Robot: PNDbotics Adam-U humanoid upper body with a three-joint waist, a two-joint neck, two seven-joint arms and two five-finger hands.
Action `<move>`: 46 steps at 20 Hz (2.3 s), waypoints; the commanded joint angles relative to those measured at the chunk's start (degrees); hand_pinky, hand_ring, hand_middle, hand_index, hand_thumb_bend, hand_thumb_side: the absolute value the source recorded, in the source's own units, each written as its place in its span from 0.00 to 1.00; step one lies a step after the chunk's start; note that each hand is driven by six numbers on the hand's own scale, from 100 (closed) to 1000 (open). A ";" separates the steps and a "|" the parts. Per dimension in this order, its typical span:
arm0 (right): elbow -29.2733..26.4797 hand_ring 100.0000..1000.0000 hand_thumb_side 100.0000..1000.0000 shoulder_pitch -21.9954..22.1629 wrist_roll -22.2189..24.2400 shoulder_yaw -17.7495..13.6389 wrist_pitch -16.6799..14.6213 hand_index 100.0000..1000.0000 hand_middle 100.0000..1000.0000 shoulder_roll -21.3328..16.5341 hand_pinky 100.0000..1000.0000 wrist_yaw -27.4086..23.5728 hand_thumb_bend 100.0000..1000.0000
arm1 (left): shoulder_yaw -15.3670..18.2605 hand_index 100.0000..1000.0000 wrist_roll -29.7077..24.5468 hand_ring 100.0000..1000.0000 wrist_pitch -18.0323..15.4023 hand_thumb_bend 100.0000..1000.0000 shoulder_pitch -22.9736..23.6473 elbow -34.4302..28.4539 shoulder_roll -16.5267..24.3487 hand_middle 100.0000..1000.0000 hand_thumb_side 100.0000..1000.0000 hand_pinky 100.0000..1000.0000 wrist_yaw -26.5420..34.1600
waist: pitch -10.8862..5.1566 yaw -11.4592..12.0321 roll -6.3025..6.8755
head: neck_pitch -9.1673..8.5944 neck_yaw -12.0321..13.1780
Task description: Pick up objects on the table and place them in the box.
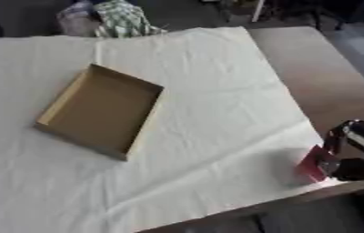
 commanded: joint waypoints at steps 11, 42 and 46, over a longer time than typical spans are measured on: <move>-3.23 0.66 0.00 -1.39 -1.22 -1.97 0.41 0.44 0.33 -1.91 0.85 -4.28 0.00 | -0.09 0.74 -1.00 0.70 0.34 0.00 -0.04 -0.86 -0.03 0.68 0.62 0.51 -0.21 | -0.84 -0.18 -0.34 | -0.08 -0.17; -4.16 0.62 0.00 -26.38 4.35 3.58 -5.29 0.40 0.29 -13.95 0.85 -10.30 0.00 | -0.51 0.74 -2.04 0.70 0.68 0.00 -0.32 -0.86 -0.62 0.68 0.62 0.51 0.07 | -1.50 3.46 -1.82 | 0.03 0.36; -4.16 0.61 0.00 -32.15 6.09 5.11 -5.97 0.40 0.29 -13.99 0.85 -11.80 0.00 | -0.73 0.74 -2.28 0.70 0.74 0.00 -0.51 -0.86 -0.88 0.68 0.62 0.51 0.34 | -1.61 4.41 -2.00 | 0.03 -0.07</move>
